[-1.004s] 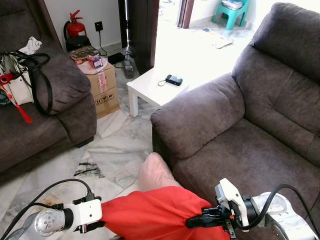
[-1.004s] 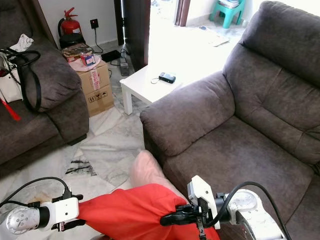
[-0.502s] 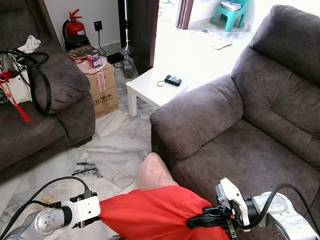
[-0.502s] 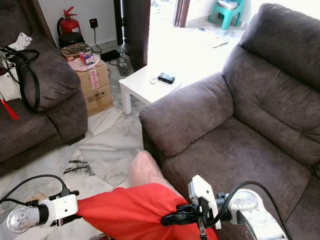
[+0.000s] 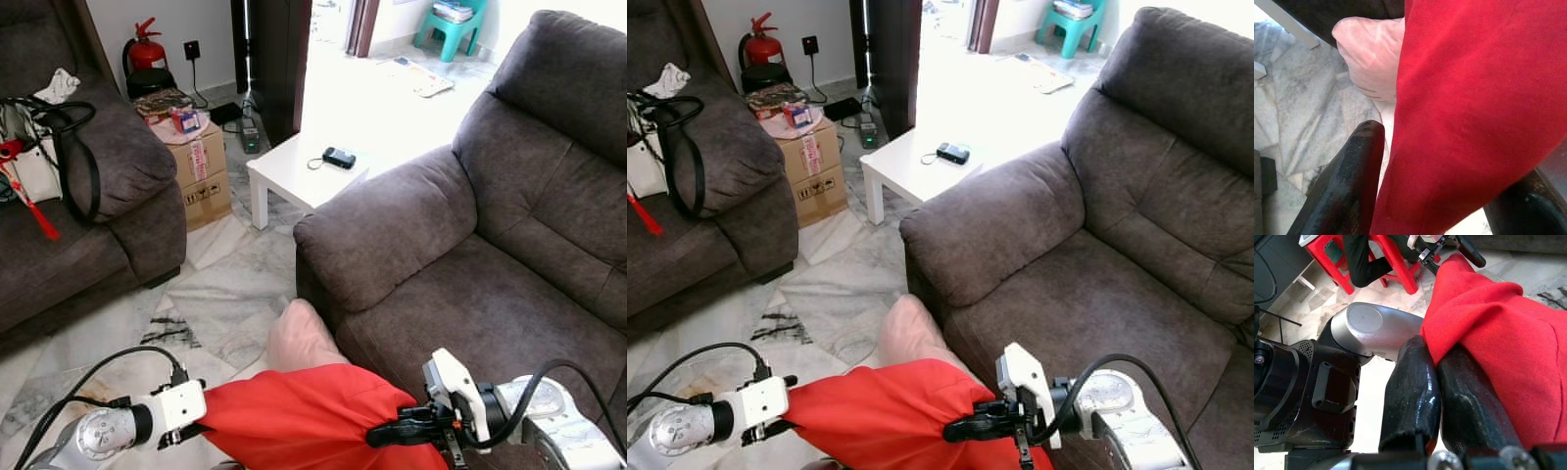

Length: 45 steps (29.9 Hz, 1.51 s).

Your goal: Move the pillow to the sofa from floor

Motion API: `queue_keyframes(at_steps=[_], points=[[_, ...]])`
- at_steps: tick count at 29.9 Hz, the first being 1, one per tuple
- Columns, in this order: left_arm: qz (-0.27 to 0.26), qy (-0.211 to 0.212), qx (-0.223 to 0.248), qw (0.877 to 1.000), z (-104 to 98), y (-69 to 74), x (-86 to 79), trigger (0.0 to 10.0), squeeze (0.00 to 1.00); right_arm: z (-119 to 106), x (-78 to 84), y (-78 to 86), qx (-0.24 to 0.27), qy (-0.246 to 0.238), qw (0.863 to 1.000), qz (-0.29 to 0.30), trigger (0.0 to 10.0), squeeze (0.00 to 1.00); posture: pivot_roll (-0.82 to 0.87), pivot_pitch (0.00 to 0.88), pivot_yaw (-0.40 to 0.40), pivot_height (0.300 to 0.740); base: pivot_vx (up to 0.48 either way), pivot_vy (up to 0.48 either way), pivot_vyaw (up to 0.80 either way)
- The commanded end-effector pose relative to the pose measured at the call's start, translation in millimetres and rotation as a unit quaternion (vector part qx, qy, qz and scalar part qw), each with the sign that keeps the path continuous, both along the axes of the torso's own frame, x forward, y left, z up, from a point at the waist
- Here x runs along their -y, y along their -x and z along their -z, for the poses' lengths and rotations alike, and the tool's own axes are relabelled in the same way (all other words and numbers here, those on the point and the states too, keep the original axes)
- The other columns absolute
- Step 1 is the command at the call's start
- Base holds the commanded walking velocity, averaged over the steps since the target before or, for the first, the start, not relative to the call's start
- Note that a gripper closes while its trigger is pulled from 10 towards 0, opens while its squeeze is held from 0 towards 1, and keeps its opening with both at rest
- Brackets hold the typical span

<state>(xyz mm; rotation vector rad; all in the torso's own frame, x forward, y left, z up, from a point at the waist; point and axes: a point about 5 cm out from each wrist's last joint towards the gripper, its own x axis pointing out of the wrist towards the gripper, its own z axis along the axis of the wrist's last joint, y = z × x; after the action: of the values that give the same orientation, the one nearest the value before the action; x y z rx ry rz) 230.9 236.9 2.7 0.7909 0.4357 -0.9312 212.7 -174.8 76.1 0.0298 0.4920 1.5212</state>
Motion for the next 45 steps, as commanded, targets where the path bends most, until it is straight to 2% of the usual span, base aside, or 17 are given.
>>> queue_keyframes(at_steps=[1, 24, 36, 42, 45], points=[[0.005, -0.01, -0.015, 1.0, 5, 3.8, -0.3, 0.0, 0.0, -19, -5.2, -3.7, 0.035, -0.031, 0.999, -0.024, 10.0, 0.0, 0.13, 0.128, -0.127, 0.74, 0.0, 0.0, 0.0], [-0.007, -0.01, -0.009, 1.0, 4, 5.6, -5.4, 0.0, 0.0, -16, -7.1, -5.2, 0.035, -0.032, 0.999, -0.017, 10.0, 0.0, 0.14, 0.132, -0.123, 0.74, 0.0, 0.0, 0.0], [-0.023, 0.006, 0.0, 1.0, 2, 3.1, -4.9, 0.0, 0.0, -15, -6.9, -5.8, 0.035, -0.033, 0.999, -0.013, 10.0, 0.0, 0.14, 0.13, -0.119, 0.74, 0.0, 0.0, 0.0], [-0.071, 0.024, 0.03, 0.997, -3, -5.7, -5.8, 0.0, 0.0, -13, -7.5, -8.3, 0.039, -0.035, 0.999, 0.003, 10.0, 0.0, 0.14, 0.124, -0.114, 0.74, 0.0, 0.0, 0.0], [-0.127, 0.02, 0.08, 0.988, -8, -14.7, -10.6, 0.0, 0.0, -12, -8.9, -15.9, 0.062, -0.036, 0.997, 0.039, 10.0, 0.0, 0.15, 0.116, -0.111, 0.74, 0.0, 0.0, 0.0]])
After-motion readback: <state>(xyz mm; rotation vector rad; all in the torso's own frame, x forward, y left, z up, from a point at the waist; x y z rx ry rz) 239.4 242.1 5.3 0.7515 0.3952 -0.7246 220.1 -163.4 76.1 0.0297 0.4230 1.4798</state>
